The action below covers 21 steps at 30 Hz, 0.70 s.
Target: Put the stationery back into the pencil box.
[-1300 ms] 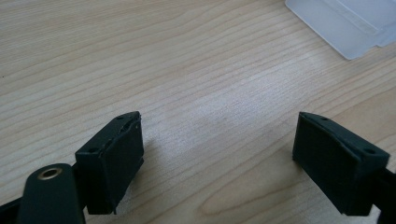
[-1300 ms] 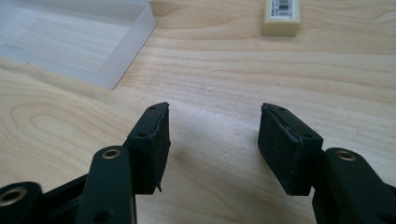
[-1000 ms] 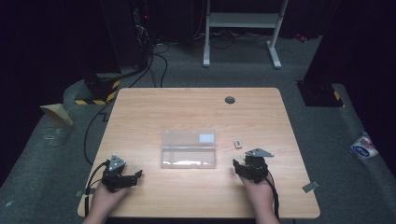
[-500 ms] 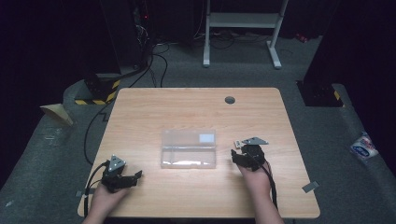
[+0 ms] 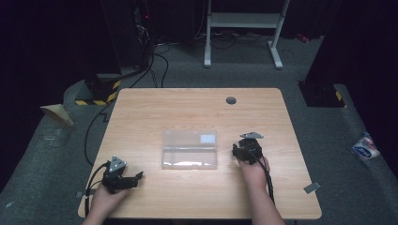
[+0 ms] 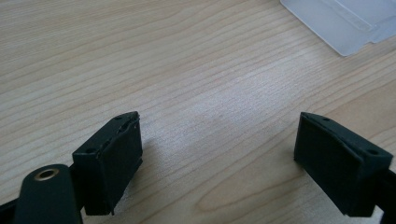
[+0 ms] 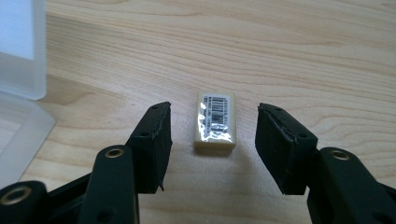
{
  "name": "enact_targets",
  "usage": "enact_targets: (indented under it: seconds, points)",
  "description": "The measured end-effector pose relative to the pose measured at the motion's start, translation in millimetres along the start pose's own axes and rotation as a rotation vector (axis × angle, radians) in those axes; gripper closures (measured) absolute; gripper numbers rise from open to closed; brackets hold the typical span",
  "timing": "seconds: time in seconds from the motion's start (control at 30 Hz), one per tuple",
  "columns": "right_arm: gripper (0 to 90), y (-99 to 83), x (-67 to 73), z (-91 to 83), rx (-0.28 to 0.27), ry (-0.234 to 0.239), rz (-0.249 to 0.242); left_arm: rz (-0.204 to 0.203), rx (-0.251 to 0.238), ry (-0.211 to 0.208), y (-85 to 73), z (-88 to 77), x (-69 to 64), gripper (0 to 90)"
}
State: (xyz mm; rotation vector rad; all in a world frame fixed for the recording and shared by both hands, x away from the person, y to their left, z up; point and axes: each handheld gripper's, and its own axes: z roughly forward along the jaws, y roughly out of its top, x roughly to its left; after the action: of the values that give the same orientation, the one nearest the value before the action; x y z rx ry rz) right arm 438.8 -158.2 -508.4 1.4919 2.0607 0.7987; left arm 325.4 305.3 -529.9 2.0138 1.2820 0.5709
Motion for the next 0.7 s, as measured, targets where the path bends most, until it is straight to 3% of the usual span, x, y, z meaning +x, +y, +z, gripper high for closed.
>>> enact_targets:
  seconds: [0.07, 0.23, 0.37, 0.57, 0.7]
  points:
    - [49.8, 1.4, -0.7, 2.2, 0.003, 0.016, 0.005, 0.0, 0.0, 0.0, 0.0, 0.0, 0.0, 15.3]
    - [55.8, 5.3, -1.0, 11.2, 0.032, -0.008, 0.022, 0.0, -0.001, -0.001, -0.5, -0.5, -0.1, 15.5]
    - [66.9, 5.5, 0.7, 13.1, 0.024, -0.013, 0.01, -0.002, 0.0, -0.003, -0.7, -0.7, -0.1, 15.6]
    - [67.6, 4.9, 4.5, 9.6, 0.017, -0.026, -0.026, -0.001, 0.0, -0.004, -0.8, -0.7, -0.1, 15.7]
    - [67.6, -0.5, 6.7, -0.9, -0.002, -0.007, -0.034, -0.002, -0.001, -0.004, -0.7, -0.7, -0.1, 15.7]
